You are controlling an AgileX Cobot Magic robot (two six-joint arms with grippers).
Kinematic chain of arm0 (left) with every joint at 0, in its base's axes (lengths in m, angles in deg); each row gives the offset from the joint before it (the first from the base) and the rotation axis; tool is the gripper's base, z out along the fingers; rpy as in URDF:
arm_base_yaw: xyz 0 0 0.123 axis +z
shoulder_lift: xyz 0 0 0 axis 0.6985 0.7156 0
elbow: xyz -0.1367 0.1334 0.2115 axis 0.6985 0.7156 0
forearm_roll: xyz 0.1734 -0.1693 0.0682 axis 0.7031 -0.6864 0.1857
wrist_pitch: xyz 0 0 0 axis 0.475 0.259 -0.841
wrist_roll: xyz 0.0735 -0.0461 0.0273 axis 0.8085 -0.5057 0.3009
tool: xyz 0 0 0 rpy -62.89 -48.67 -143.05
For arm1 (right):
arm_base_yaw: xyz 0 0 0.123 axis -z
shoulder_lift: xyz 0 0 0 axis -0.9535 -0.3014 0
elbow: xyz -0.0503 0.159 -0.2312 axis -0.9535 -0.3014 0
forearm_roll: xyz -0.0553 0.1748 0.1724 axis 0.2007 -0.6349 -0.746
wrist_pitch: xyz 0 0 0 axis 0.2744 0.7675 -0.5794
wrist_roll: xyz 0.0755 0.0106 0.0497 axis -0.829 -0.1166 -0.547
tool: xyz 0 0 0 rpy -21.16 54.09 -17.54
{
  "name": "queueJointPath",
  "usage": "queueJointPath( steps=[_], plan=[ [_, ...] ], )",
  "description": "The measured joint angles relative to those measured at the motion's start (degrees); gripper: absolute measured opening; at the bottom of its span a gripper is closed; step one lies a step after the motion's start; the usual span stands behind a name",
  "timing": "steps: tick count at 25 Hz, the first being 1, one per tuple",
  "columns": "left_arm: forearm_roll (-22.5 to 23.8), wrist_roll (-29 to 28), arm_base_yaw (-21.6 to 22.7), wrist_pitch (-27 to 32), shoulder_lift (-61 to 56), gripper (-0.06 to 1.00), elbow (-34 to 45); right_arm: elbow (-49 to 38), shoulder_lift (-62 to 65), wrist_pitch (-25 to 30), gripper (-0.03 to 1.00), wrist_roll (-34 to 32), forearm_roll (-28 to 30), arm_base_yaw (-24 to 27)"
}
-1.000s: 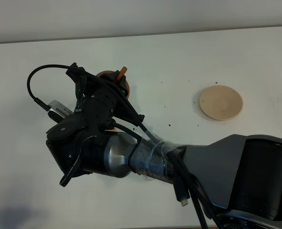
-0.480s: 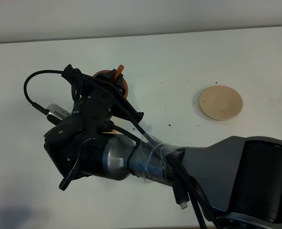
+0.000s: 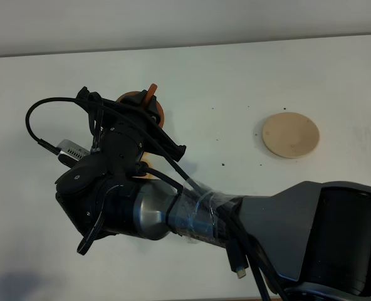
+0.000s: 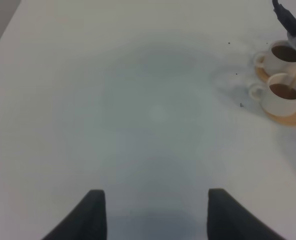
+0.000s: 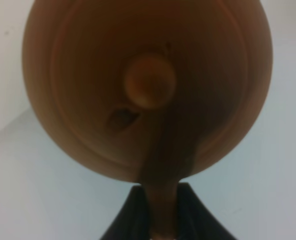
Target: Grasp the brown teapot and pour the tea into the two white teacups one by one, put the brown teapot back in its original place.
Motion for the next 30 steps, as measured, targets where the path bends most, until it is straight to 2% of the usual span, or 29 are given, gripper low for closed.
queueJointPath(
  steps=[30],
  plan=[
    [0.0, 0.1, 0.0, 0.0, 0.0, 0.45, 0.0, 0.0, 0.0, 0.0, 0.09, 2.1, 1.5, 0.0]
  ],
)
